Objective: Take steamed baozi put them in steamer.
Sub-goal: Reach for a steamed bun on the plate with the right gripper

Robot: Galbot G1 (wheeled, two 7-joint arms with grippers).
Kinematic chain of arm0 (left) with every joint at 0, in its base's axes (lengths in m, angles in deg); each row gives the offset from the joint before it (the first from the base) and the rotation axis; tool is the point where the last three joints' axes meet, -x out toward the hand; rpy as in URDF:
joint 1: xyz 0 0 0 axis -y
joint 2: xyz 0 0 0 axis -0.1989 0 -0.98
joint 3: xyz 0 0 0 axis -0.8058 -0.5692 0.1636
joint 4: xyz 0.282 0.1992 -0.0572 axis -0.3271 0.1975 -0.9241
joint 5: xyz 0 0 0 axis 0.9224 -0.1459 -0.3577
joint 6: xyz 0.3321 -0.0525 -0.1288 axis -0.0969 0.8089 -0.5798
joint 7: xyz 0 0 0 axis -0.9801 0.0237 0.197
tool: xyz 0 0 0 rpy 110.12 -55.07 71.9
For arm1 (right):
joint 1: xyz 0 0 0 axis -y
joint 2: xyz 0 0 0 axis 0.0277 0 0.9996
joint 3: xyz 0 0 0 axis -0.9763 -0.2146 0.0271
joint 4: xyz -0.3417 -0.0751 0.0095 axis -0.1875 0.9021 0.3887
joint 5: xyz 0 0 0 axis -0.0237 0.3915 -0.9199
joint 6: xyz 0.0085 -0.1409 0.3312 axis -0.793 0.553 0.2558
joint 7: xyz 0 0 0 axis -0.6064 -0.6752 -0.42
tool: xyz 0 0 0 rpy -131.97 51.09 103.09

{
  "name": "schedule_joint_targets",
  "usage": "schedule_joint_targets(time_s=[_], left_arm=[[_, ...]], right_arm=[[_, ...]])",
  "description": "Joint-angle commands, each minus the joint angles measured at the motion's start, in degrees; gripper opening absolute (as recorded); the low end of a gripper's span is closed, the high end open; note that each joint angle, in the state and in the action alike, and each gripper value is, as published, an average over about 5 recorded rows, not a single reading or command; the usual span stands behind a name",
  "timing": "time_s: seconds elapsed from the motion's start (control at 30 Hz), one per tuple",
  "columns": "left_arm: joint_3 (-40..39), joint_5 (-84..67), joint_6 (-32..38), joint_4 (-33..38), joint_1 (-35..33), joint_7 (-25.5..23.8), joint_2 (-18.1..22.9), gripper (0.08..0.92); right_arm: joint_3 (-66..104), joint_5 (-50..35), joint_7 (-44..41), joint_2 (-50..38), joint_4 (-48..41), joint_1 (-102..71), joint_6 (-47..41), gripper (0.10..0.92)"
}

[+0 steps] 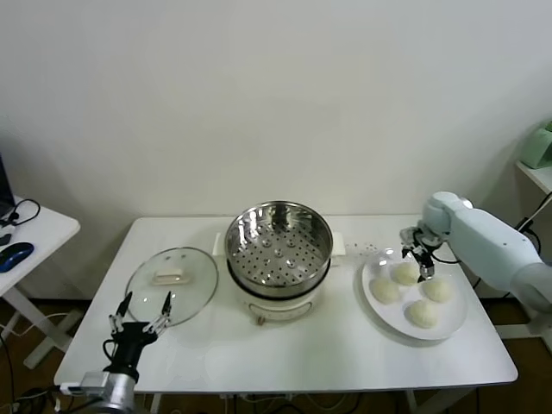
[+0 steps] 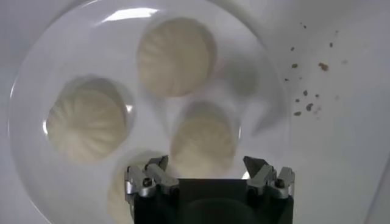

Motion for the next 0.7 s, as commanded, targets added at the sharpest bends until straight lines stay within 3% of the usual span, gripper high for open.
schedule_joint_targets(time_s=[0.03, 0.4, 0.7], left_arm=[[0.00, -0.08, -0.04, -0.12, 0.05, 0.04, 0.05, 0.823], [-0.06, -0.19, -0.04, -0.22, 0.07, 0.23, 0.34, 0.823], [-0.13, -0.25, -0.07, -0.16, 0.05, 0.33, 0.54, 0.823]], right_arm=[[0.28, 0.39, 0.08, 0.80, -1.03, -0.45, 0.19, 0.823], [2.19, 1.60, -0.01, 1.64, -2.41, -1.27, 0.38, 0.811], [4.02, 2.40, -0.26, 1.40, -2.55, -1.71, 0.68, 0.708]])
